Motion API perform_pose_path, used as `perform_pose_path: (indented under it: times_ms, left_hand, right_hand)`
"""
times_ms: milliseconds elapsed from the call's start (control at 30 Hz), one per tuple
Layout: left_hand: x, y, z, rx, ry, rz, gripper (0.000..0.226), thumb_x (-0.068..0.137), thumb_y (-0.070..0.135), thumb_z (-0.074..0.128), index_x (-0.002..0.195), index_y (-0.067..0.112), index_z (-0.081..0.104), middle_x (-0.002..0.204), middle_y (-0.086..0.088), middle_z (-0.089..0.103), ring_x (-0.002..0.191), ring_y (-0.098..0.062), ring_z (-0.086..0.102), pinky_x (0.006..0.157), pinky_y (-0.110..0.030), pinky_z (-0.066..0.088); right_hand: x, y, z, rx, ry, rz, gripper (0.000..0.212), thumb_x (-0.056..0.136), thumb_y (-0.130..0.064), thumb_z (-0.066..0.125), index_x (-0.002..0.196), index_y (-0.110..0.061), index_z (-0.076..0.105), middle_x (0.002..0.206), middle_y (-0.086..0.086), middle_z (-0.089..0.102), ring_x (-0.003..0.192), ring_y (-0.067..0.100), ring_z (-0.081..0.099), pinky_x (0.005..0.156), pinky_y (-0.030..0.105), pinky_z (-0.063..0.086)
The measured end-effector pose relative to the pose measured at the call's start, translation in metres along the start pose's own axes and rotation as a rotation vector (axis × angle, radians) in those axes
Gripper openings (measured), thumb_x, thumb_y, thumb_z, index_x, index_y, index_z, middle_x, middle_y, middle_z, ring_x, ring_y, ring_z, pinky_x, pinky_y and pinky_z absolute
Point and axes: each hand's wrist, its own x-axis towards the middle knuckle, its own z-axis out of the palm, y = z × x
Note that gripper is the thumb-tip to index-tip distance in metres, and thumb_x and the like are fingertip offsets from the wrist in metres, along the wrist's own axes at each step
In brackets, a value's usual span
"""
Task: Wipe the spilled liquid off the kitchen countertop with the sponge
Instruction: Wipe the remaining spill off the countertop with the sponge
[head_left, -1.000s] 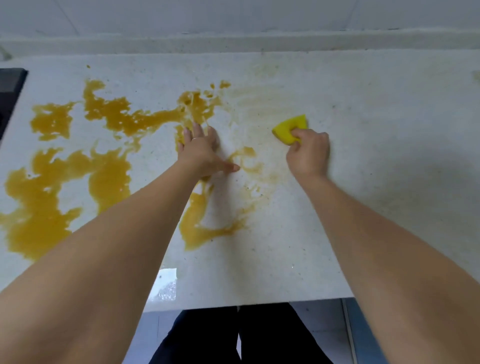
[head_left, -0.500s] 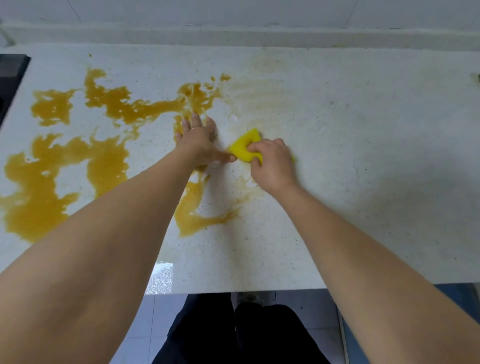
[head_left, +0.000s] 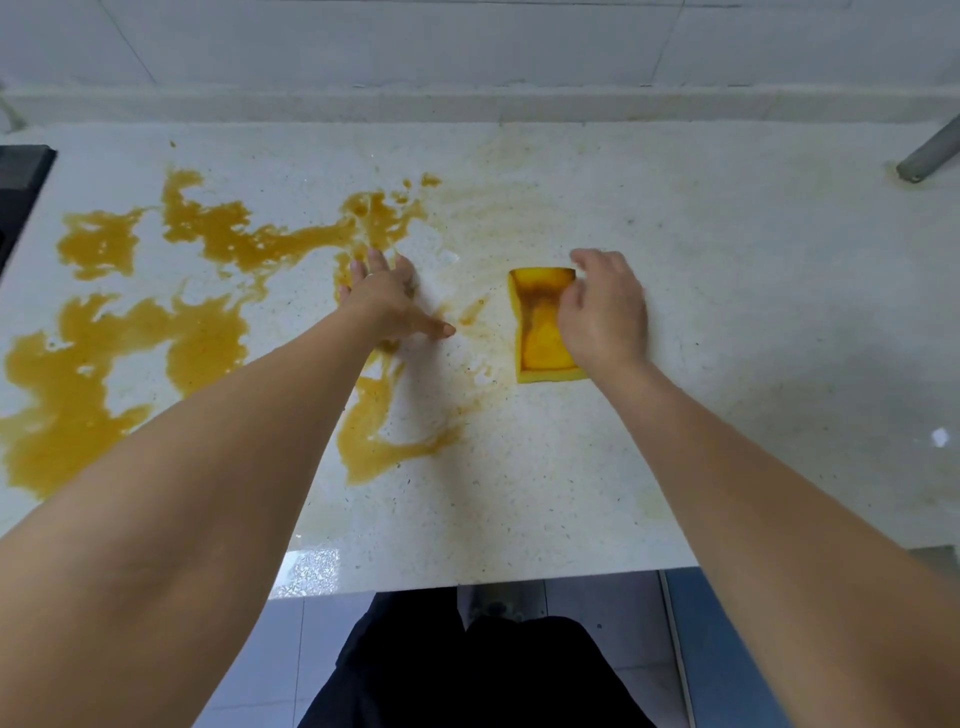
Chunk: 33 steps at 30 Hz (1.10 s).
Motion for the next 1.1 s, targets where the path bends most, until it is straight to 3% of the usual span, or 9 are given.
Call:
perform_pose_path:
  times_ms: [100,233,333,467,533,667,800,933,1100]
  left_hand:
    - [0.005,0.002,-0.002,-0.007,0.005,-0.002,0.107,0.072,0.058,0.069,0.151,0.019,0.011,0.158,-0.011,-0.015,0.145,-0.033,-0.014,0.116,-0.049,0.003]
    - [0.017,0.006,-0.007,-0.014,0.072,0.004,0.104,0.074,0.06,0.066,0.152,0.017,0.011,0.158,-0.012,-0.011,0.145,-0.033,-0.012,0.116,-0.05,0.005]
    - [0.03,0.007,-0.014,-0.013,0.086,0.028,0.101,0.078,0.057,0.063,0.152,0.017,0.008,0.158,-0.012,-0.011,0.145,-0.034,-0.012,0.116,-0.049,0.005]
    - [0.047,0.007,-0.024,0.002,0.083,0.012,0.096,0.083,0.056,0.059,0.153,0.017,0.007,0.158,-0.011,-0.012,0.145,-0.033,-0.011,0.118,-0.047,0.005]
    - [0.051,0.005,-0.024,0.026,0.072,0.02,0.093,0.084,0.056,0.057,0.153,0.018,0.006,0.158,-0.011,-0.013,0.145,-0.033,-0.011,0.118,-0.046,0.004]
    - [0.051,0.001,-0.021,0.029,0.066,0.045,0.093,0.085,0.058,0.054,0.152,0.019,0.003,0.158,-0.01,-0.015,0.145,-0.032,-0.013,0.117,-0.046,0.0]
    - [0.054,0.0,-0.02,0.016,0.074,0.055,0.094,0.084,0.059,0.055,0.152,0.019,0.004,0.158,-0.01,-0.014,0.145,-0.033,-0.012,0.117,-0.047,0.001]
    - [0.056,0.0,-0.02,0.018,0.069,0.066,0.094,0.084,0.059,0.055,0.153,0.018,0.004,0.158,-0.011,-0.014,0.145,-0.033,-0.012,0.117,-0.047,0.001]
    - [0.065,0.007,-0.029,0.004,0.069,0.066,0.09,0.085,0.058,0.055,0.152,0.017,0.01,0.158,-0.012,-0.01,0.145,-0.033,-0.01,0.117,-0.047,0.004]
  right_hand:
    - [-0.01,-0.003,0.025,-0.166,-0.181,-0.129,0.04,0.094,-0.027,0.042,0.129,-0.008,0.048,0.14,0.01,0.042,0.123,0.028,0.042,0.103,0.037,0.034]
    - [-0.012,-0.001,0.045,-0.305,-0.24,-0.317,0.043,0.094,-0.015,0.041,0.137,-0.007,0.037,0.145,0.009,0.036,0.13,0.027,0.035,0.108,0.038,0.029]
    - [0.016,0.01,0.039,-0.337,-0.084,-0.062,0.042,0.09,-0.005,0.042,0.132,-0.002,0.04,0.137,0.015,0.044,0.124,0.029,0.041,0.103,0.038,0.033]
    - [0.007,-0.008,0.068,-0.347,-0.246,-0.318,0.055,0.096,-0.016,0.034,0.146,-0.004,0.013,0.156,0.01,0.007,0.145,0.022,0.004,0.119,0.035,0.01]
    - [0.023,0.002,0.06,-0.321,-0.268,-0.359,0.057,0.093,-0.006,0.035,0.146,-0.006,0.015,0.156,0.01,0.01,0.144,0.021,0.01,0.118,0.031,0.011]
    - [0.052,0.01,0.049,-0.243,-0.083,0.006,0.051,0.086,0.004,0.04,0.137,0.0,0.035,0.145,0.017,0.036,0.128,0.032,0.04,0.105,0.034,0.033]
    - [0.031,-0.018,0.072,-0.273,-0.143,-0.377,0.04,0.086,-0.001,0.048,0.125,-0.005,0.052,0.137,0.01,0.049,0.119,0.031,0.047,0.1,0.04,0.039]
    - [0.051,-0.002,0.052,-0.354,0.062,-0.027,0.033,0.09,-0.005,0.044,0.12,-0.011,0.057,0.131,0.004,0.051,0.108,0.028,0.044,0.092,0.034,0.033]
    - [0.043,-0.023,0.076,-0.237,-0.048,-0.323,0.029,0.088,-0.005,0.049,0.115,-0.006,0.059,0.12,0.012,0.054,0.103,0.03,0.047,0.091,0.036,0.036]
